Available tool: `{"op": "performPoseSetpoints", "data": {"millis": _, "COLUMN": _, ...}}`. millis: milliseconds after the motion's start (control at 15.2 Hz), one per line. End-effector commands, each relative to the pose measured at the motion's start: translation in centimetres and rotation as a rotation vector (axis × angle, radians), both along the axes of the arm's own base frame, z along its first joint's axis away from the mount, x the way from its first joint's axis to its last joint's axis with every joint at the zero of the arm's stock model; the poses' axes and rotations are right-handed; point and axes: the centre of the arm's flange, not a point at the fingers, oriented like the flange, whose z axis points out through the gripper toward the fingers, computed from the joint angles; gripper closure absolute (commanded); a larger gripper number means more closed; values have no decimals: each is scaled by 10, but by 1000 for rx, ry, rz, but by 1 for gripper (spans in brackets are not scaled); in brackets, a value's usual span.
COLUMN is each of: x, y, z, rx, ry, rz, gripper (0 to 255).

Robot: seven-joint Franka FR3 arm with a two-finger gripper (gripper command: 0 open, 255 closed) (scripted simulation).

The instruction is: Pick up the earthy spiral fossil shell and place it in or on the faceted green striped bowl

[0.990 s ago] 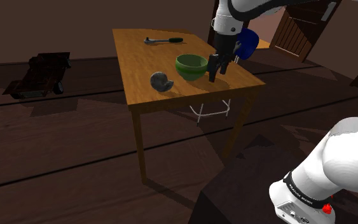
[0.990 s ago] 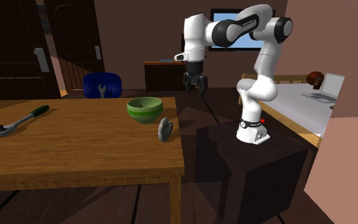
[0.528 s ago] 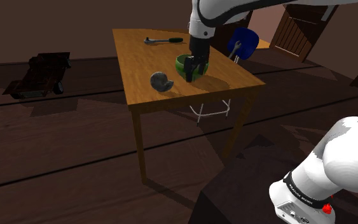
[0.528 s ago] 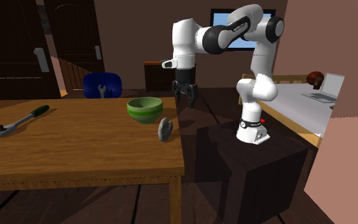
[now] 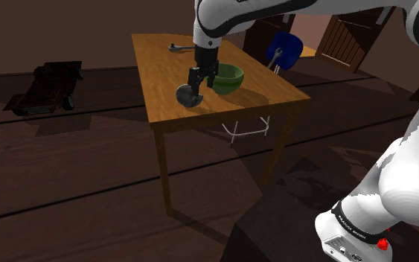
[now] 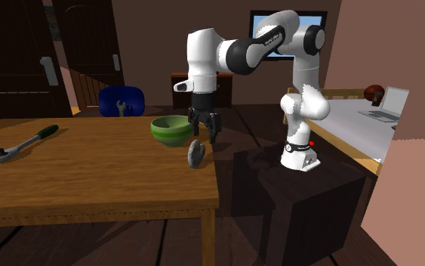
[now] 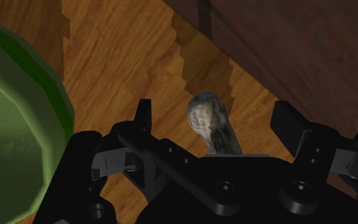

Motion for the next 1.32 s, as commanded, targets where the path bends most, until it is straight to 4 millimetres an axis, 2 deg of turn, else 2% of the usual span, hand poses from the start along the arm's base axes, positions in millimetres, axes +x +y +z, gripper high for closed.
{"op": "performPoseSetpoints", "data": {"millis": 0, "x": 5, "y": 2, "z": -8, "rx": 1, "ry": -2, "rz": 2, "gripper": 0}}
{"op": "performPoseSetpoints", "data": {"millis": 396, "x": 6, "y": 2, "z": -37, "rx": 1, "ry": -2, "rz": 2, "gripper": 0}}
{"op": "performPoseSetpoints", "data": {"millis": 858, "x": 6, "y": 2, "z": -37, "rx": 1, "ry": -2, "rz": 2, "gripper": 0}}
{"op": "performPoseSetpoints", "data": {"millis": 924, "x": 6, "y": 2, "z": -37, "rx": 1, "ry": -2, "rz": 2, "gripper": 255}}
{"op": "performPoseSetpoints", "data": {"millis": 1254, "x": 6, "y": 2, "z": -37, "rx": 1, "ry": -2, "rz": 2, "gripper": 255}}
